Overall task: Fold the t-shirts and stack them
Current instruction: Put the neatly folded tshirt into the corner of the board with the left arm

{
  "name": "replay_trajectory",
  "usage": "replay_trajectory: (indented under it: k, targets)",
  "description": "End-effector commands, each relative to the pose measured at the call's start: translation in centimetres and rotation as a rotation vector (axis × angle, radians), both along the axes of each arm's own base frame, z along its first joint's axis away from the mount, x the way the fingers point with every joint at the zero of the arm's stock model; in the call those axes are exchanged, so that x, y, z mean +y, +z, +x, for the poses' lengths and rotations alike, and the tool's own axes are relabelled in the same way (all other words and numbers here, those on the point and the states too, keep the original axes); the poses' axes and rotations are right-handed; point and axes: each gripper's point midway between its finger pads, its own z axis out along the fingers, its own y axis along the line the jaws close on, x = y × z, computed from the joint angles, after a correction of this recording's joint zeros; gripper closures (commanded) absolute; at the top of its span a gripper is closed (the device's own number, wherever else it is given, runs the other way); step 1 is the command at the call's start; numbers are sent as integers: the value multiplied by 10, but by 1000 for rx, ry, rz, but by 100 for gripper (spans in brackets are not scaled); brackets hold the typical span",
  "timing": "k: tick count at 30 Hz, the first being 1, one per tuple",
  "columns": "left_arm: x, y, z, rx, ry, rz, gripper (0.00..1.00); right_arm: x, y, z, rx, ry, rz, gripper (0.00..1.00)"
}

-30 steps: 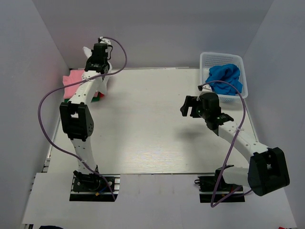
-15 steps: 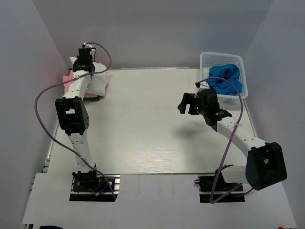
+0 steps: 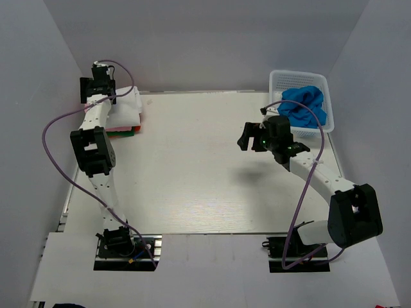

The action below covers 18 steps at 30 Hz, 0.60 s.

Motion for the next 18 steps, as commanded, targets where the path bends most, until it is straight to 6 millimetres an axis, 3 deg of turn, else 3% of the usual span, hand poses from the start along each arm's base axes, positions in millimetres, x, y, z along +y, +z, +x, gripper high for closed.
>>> replay_trajectory:
  k: [1, 4, 6, 7, 9, 10, 11, 12, 13, 14, 15, 16, 17, 18]
  targets:
    - [8, 52, -3, -115, 72, -5, 0, 5, 21, 8, -40, 12, 18, 10]
    - [3, 75, -8, -162, 71, -41, 0, 3, 24, 5, -47, 12, 24, 10]
    - [-10, 78, -14, -179, 58, -129, 0, 5, 25, 0, -51, 18, 40, 10]
    - [-22, 95, -16, -210, 35, -166, 0, 5, 28, -1, -62, 21, 46, 10]
    - [-49, 99, -20, -228, -20, -289, 0, 5, 23, -6, -53, 24, 57, 10]
    - [-67, 84, -27, -185, -51, -336, 0, 4, 28, -8, -67, 20, 66, 10]
    - [-87, 105, -34, -234, -116, -397, 0, 3, 24, -12, -54, 15, 73, 10]
    - [-108, 108, -39, -259, -153, -482, 0, 2, 22, -15, -47, 11, 78, 10]
    - [-133, 76, -53, -197, -191, -564, 0, 4, 29, -15, -82, 7, 104, 10]
    - [-155, 87, -51, -268, -260, -626, 0, 2, 24, -21, -75, 11, 110, 10]
    - [-172, 118, -70, -362, -278, -687, 0, 1, 24, -24, -85, 8, 122, 10]
    - [-204, 80, -92, -286, -321, -761, 0, 0, 22, -28, -82, 4, 129, 10]
    - [-221, 82, -105, -299, -368, -790, 0, -1, 26, -30, -91, 3, 139, 10]
    - [-235, 77, -135, -326, -388, -830, 0, -3, 19, -36, -63, 0, 128, 10]
